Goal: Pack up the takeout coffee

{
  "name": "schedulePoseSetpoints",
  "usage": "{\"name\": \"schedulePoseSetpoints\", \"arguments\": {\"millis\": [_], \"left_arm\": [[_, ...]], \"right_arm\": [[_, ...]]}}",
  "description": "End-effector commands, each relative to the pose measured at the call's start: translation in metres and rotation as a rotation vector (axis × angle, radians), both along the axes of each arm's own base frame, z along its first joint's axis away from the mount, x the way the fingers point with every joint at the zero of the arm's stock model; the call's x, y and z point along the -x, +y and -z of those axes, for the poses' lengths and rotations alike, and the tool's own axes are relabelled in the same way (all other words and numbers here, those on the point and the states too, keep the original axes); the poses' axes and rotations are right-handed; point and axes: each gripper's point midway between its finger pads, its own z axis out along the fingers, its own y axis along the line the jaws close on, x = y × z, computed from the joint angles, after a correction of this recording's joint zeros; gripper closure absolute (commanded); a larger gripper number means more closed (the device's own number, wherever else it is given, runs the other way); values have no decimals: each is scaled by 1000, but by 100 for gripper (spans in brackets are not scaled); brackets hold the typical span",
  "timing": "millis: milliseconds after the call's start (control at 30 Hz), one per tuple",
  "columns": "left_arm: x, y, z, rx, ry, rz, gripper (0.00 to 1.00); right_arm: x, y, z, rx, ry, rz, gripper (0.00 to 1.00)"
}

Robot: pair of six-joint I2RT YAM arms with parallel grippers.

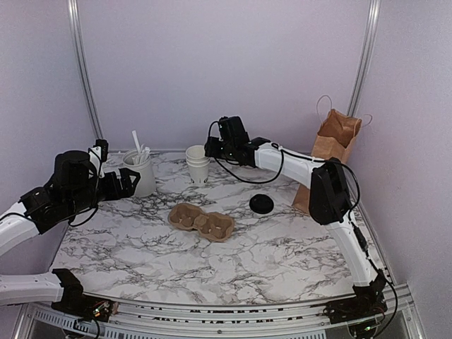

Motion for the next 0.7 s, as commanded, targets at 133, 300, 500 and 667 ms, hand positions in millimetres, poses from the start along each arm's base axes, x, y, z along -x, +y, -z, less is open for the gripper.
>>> {"name": "schedulePoseSetpoints", "arguments": {"millis": [133, 300, 500, 667], "left_arm": [[2, 0, 4, -18, 4, 13, 1], [2, 0, 5, -15, 5, 13, 1], [3, 1, 4, -10, -1, 9, 1], [3, 1, 2, -7, -6, 9, 1]], "right_arm": [[-2, 15, -25, -111, -30, -25, 43], [0, 19, -16, -122, -4, -38, 48], [1, 20, -13, -123, 13, -40, 52], [2, 21, -12, -124, 25, -49, 55]]}}
